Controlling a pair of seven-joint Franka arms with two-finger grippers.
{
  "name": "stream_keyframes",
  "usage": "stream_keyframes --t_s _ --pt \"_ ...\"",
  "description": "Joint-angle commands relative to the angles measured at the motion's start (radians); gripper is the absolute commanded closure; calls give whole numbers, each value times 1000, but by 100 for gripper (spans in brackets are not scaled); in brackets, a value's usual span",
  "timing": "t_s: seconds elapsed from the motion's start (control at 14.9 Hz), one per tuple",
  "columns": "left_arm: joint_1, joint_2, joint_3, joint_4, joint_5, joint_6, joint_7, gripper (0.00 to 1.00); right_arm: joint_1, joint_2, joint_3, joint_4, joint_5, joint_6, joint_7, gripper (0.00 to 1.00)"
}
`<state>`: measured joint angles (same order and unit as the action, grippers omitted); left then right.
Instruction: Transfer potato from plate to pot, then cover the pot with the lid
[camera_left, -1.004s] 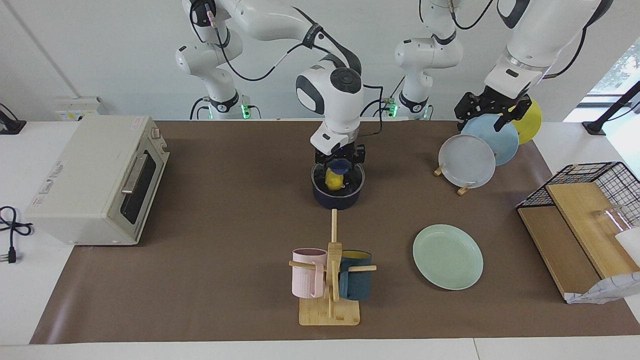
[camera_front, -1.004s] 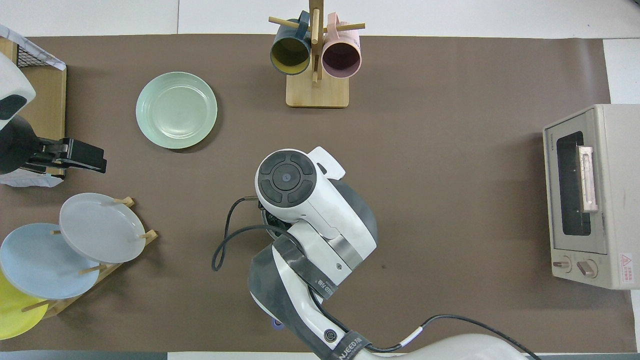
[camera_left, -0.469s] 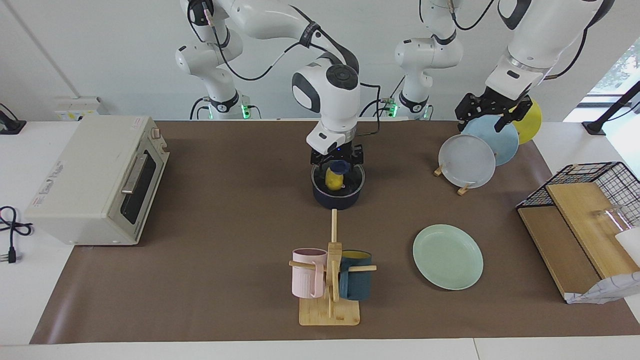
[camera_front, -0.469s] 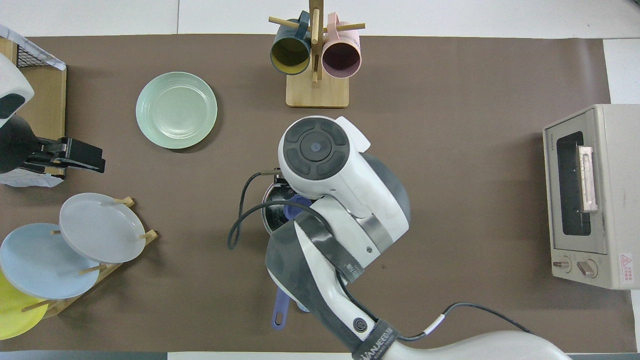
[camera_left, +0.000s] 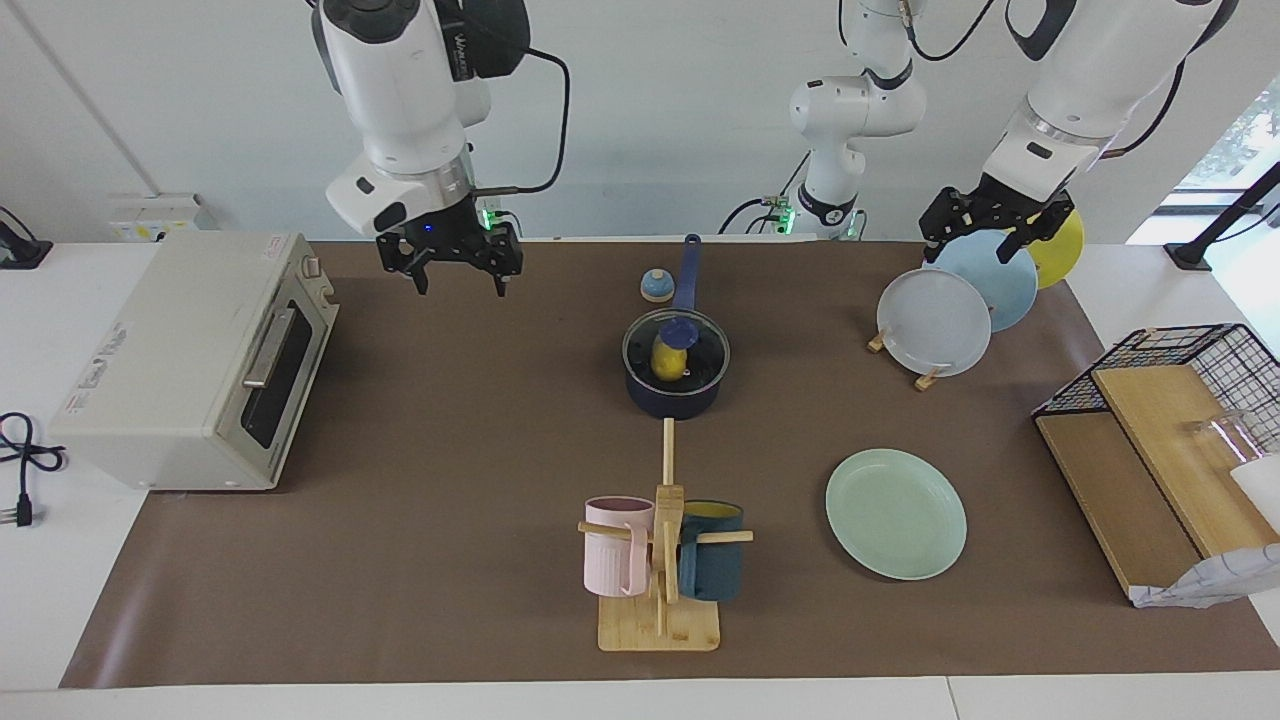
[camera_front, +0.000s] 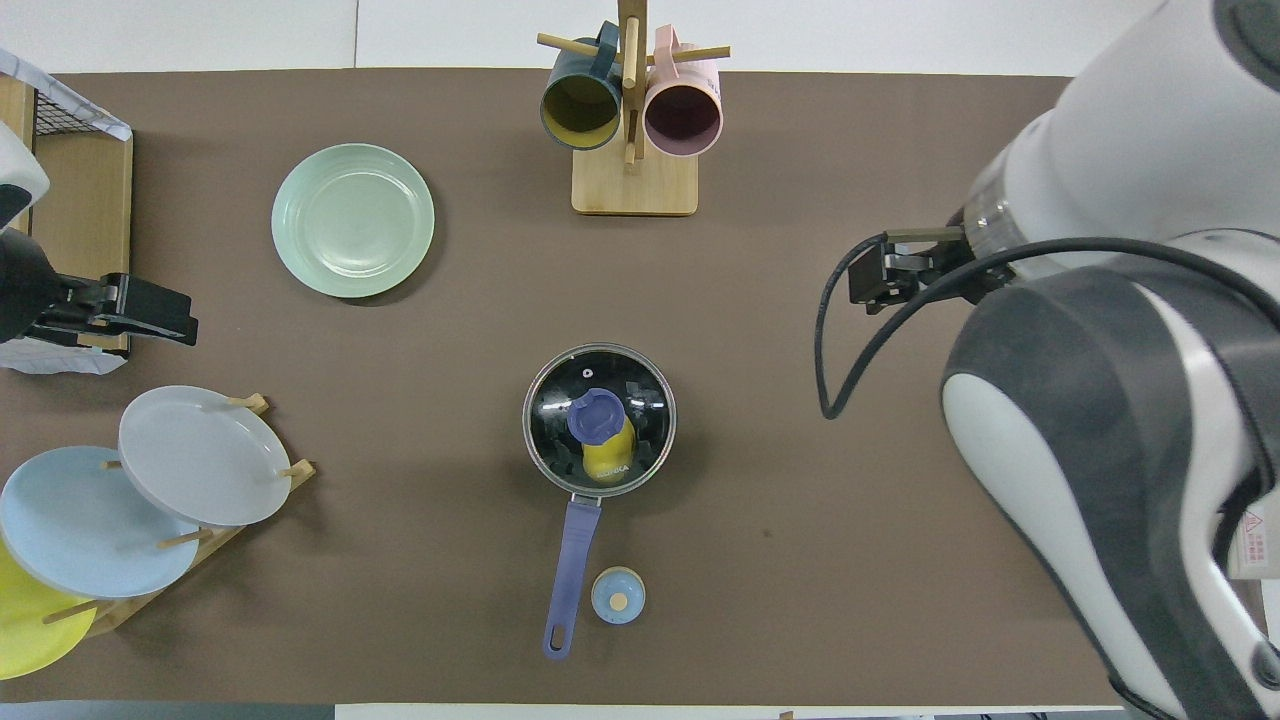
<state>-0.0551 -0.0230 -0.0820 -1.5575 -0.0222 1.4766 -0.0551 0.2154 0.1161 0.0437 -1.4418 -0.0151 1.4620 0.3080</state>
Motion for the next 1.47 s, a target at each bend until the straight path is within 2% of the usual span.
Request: stream_keyframes --t_s 0.0,0.13,0.27,0.67,0.87,1.07,1.27,1.41 --pt "14 -5 -15 13 -5 -22 -9 0 -16 -62 -45 -64 -8 -32 -87 0" --pt "9 -23 -18 13 -5 -16 -8 0 -39 -107 -74 -95 -6 -34 -157 0" --pt "9 -28 -18 11 -5 -10 -8 0 -86 -113 -74 -107 -6 -19 -194 0" --pt "18 -47 -18 11 -5 -16 -5 0 -108 -125 -73 -123 -6 8 -199 0" --pt "17 -77 -18 11 -5 -16 -9 0 -117 -144 -73 -164 -8 32 -221 0" --pt "20 -74 -18 10 -5 -13 -8 0 -140 -135 -59 -160 -51 64 -225 0" --pt "18 -25 -18 17 -5 -36 -3 0 -163 -134 -36 -160 -54 63 -233 0" --pt "18 -20 -19 11 -7 -44 -3 0 -175 -134 -30 -160 -49 57 -234 0"
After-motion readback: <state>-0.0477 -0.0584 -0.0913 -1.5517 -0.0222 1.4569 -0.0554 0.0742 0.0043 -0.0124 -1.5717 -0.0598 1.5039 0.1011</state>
